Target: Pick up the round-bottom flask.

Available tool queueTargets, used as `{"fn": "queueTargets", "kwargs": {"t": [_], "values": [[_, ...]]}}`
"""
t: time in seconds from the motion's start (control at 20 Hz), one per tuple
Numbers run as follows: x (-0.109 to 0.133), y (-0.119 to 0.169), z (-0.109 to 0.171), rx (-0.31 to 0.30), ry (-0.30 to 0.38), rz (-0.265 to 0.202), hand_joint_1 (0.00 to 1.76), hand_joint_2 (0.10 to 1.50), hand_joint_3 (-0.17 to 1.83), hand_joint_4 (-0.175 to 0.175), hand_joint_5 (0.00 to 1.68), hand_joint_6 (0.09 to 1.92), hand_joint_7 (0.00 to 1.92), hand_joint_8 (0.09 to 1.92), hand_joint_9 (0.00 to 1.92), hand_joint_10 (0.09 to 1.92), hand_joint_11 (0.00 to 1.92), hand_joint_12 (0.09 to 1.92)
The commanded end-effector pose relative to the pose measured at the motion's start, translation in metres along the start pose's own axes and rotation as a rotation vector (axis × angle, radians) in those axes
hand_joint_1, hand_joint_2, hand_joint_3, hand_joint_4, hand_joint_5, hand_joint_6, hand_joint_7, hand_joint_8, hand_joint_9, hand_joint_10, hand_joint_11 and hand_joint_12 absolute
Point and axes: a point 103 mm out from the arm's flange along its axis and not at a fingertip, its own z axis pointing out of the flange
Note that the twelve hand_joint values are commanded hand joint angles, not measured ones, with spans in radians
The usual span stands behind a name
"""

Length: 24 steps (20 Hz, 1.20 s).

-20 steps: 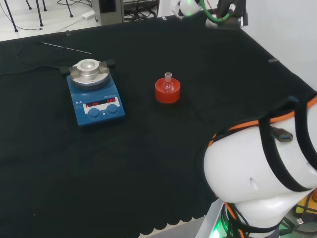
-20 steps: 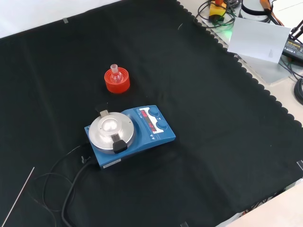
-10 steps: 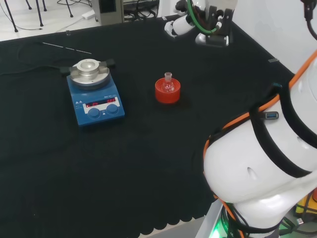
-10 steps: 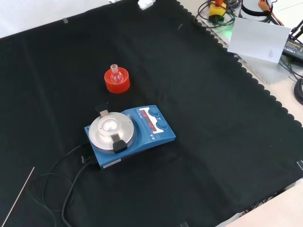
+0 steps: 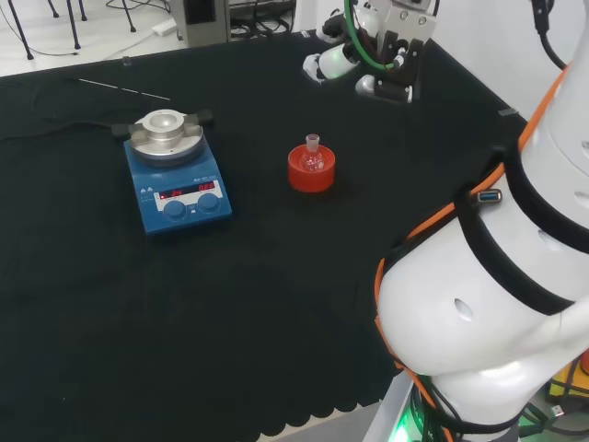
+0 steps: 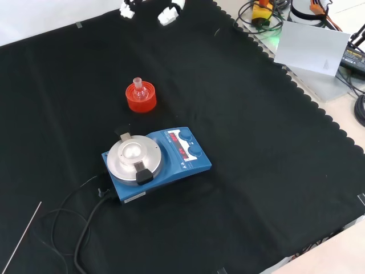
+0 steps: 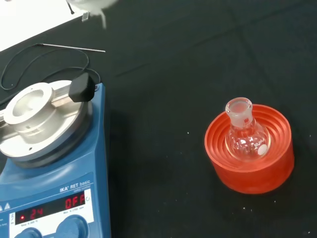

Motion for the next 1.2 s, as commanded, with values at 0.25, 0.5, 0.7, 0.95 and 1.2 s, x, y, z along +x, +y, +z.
{"fn": "queueTargets", "kwargs": {"t": [0.25,0.5,0.7,0.95,1.2], "values": [[-0.019,0.025,0.029,0.023,0.058,0.021,0.86,0.62,0.78,-0.037,0.5,0.09,0.18,0.54,0.26,0.62,0.0,1.08],[-0.027,0.031,0.039,0.016,0.081,0.03,0.88,0.61,0.8,-0.039,0.51,0.09,0.18,0.55,0.26,0.63,0.0,1.09],[-0.032,0.036,0.049,0.019,0.1,0.011,0.88,0.6,0.81,-0.039,0.52,0.09,0.18,0.55,0.27,0.63,0.0,1.09],[-0.035,0.041,0.067,0.038,0.112,0.005,0.89,0.58,0.83,-0.038,0.51,0.09,0.18,0.54,0.26,0.63,0.0,1.09],[-0.041,0.045,0.082,0.055,0.113,0.014,0.89,0.57,0.85,-0.038,0.51,0.09,0.17,0.54,0.26,0.62,0.0,1.09]]}}
